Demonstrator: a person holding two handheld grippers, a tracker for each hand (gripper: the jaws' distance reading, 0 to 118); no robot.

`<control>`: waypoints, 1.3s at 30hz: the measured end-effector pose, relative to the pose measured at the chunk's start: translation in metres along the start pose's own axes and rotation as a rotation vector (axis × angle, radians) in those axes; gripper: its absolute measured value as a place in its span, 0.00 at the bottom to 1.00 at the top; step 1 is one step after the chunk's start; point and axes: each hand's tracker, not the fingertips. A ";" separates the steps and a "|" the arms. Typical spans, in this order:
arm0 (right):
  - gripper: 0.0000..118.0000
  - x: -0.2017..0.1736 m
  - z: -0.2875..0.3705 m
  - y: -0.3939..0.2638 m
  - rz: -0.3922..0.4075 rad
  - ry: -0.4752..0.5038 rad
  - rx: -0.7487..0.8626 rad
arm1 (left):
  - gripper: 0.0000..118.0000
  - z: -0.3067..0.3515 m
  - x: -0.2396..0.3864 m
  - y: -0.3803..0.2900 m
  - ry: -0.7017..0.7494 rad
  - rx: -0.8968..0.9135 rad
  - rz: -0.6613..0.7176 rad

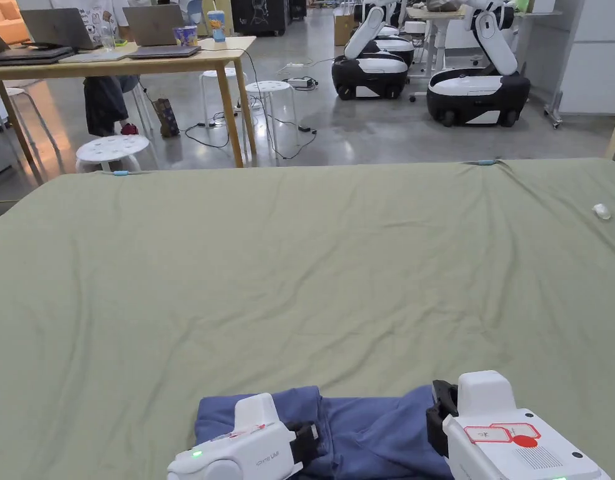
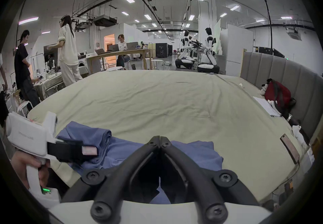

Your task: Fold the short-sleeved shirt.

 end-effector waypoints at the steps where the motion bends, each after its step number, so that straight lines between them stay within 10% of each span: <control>1: 0.00 -0.002 0.003 0.004 0.004 0.002 0.000 | 0.00 0.020 0.002 0.001 -0.008 0.124 -0.020; 14: 0.00 -0.030 0.011 0.013 0.057 0.029 0.012 | 0.02 0.092 -0.053 0.003 0.035 0.202 0.042; 17: 0.00 -0.035 0.009 0.011 0.059 0.034 0.010 | 0.32 0.113 -0.087 0.005 0.053 0.246 0.179; 20: 0.00 -0.044 0.006 0.010 0.067 0.040 0.004 | 0.95 0.123 -0.121 0.004 0.078 0.297 0.304; 21: 0.00 -0.047 0.005 0.010 0.066 0.043 0.002 | 0.97 0.123 -0.130 0.005 0.038 0.285 0.347; 27: 0.00 -0.054 0.004 0.010 0.075 0.056 -0.001 | 0.94 0.080 -0.149 -0.006 -0.325 0.195 0.712; 33: 0.00 -0.040 0.001 0.010 0.069 0.040 -0.009 | 0.76 0.037 -0.101 0.000 -0.360 0.154 0.688; 37: 0.00 -0.035 0.002 0.013 0.061 0.027 -0.011 | 0.17 0.029 -0.098 0.007 -0.138 0.122 0.627; 39: 0.00 -0.035 0.001 0.013 0.060 0.021 -0.010 | 0.12 0.035 -0.101 0.007 -0.135 0.134 0.582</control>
